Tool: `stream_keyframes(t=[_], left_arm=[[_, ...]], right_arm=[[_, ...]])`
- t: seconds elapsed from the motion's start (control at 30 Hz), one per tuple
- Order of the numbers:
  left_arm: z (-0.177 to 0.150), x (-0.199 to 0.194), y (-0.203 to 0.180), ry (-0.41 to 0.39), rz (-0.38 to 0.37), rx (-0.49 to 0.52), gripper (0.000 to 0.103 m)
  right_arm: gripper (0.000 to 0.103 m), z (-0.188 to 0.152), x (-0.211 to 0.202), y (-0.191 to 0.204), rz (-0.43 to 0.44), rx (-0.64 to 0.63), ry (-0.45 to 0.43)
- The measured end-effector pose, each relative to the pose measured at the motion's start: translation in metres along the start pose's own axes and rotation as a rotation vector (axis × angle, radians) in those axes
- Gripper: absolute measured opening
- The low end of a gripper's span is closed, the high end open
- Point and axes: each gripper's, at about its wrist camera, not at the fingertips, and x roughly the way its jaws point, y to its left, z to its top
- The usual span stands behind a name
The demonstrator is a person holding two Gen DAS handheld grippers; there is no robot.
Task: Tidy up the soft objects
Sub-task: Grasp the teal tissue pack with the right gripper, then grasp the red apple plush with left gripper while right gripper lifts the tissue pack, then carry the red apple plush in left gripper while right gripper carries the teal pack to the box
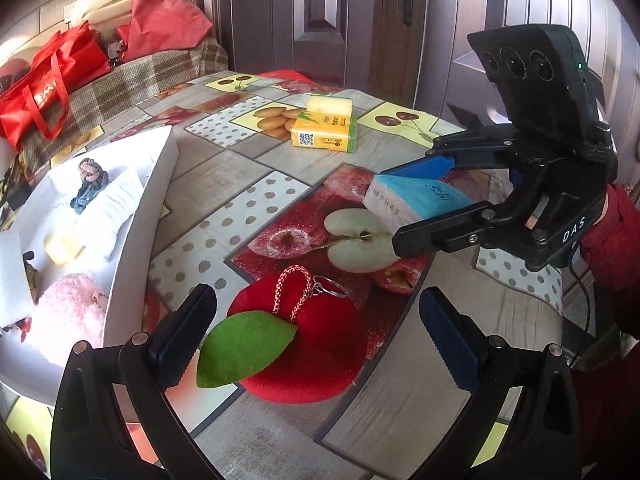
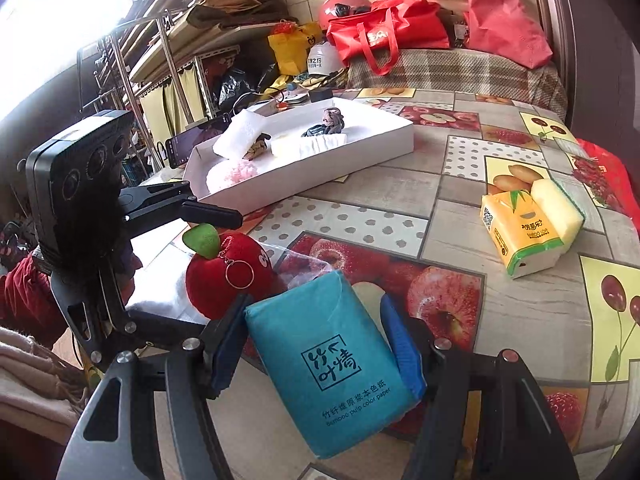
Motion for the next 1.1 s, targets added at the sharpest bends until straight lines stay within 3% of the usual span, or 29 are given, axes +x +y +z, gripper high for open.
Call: stream_keyframes(t=[0.03, 0.07, 0.1, 0.27, 0.37, 0.5, 0.67, 0.9, 1.1], left_arm=[[0.0, 0.003, -0.002, 0.016, 0.008, 0.008, 0.088], [0.0, 0.007, -0.003, 0.033, 0.022, 0.012, 0.067], [0.0, 0.011, -0.002, 0.051, 0.023, 0.011, 0.061], [-0.003, 0.002, 0.003, -0.001, 0.007, -0.01, 0.059], [-0.006, -0.022, 0.014, -0.14, 0.05, -0.056, 0.059], [-0.021, -0.063, 0.039, -0.362, 0.199, -0.173, 0.059], [-0.044, -0.102, 0.066, -0.514, 0.397, -0.275, 0.059], [-0.063, -0.118, 0.1, -0.551, 0.556, -0.354, 0.059], [-0.068, -0.117, 0.115, -0.535, 0.587, -0.385, 0.059]], right_arm=[[0.066, 0.0, 0.0, 0.001, -0.001, -0.001, -0.002], [0.066, -0.001, -0.001, 0.001, -0.005, -0.001, -0.006], [0.066, -0.001, -0.002, 0.002, -0.01, -0.001, -0.013], [0.065, 0.002, -0.02, 0.0, -0.038, 0.042, -0.136], [0.065, 0.006, -0.031, 0.001, -0.095, 0.075, -0.252], [0.065, 0.009, -0.036, 0.007, -0.192, 0.09, -0.373], [0.065, 0.014, -0.037, 0.018, -0.289, 0.072, -0.45], [0.065, 0.023, -0.026, 0.026, -0.34, 0.059, -0.466], [0.065, 0.031, -0.012, 0.03, -0.341, 0.056, -0.441]])
